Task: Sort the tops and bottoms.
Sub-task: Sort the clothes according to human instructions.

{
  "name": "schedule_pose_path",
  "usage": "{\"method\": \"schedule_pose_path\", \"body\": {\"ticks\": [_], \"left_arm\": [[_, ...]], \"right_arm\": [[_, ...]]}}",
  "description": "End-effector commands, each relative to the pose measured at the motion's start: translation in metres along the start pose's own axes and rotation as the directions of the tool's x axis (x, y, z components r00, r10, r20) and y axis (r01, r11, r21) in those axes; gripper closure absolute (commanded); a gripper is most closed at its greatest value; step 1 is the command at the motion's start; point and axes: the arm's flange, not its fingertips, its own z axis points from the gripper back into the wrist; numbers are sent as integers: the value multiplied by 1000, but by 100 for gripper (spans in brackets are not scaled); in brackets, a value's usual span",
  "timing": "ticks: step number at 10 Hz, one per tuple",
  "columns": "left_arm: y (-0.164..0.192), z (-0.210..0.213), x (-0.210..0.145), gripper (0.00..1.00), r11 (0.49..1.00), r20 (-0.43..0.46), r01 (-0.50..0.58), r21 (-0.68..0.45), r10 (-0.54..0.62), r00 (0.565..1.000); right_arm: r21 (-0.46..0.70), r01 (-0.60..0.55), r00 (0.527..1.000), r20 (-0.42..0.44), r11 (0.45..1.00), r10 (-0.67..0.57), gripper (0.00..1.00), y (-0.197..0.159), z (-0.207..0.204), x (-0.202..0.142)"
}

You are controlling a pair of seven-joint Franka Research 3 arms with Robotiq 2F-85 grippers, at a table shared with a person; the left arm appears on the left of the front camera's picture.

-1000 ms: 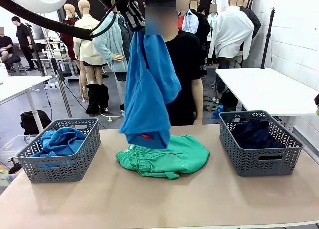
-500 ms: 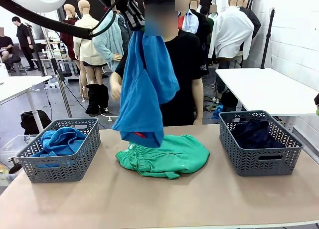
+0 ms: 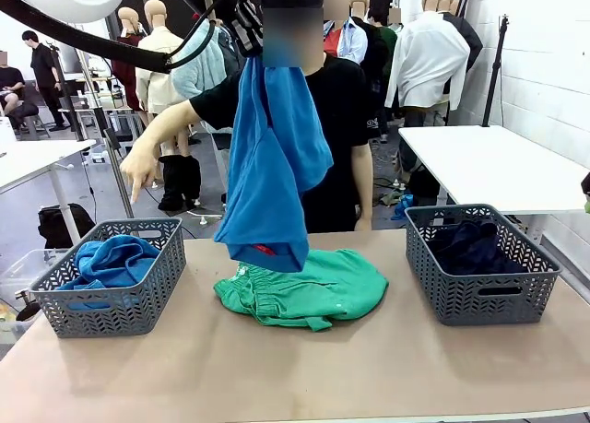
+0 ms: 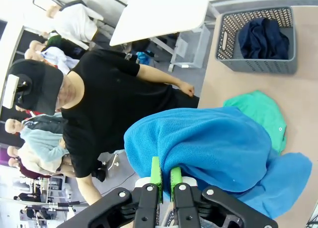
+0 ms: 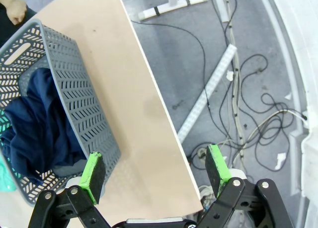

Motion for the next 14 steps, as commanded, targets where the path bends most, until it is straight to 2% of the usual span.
{"method": "schedule_pose_path", "body": {"ticks": [1,14], "left_arm": [[3,4,1,100,1000,1,-3,11,3,1000],[3,4,1,100,1000,1,-3,11,3,1000]], "right_arm": [[-15,9,1000,-11,1000,-9,0,1,1,0],[-15,9,1000,-11,1000,-9,0,1,1,0]]}}
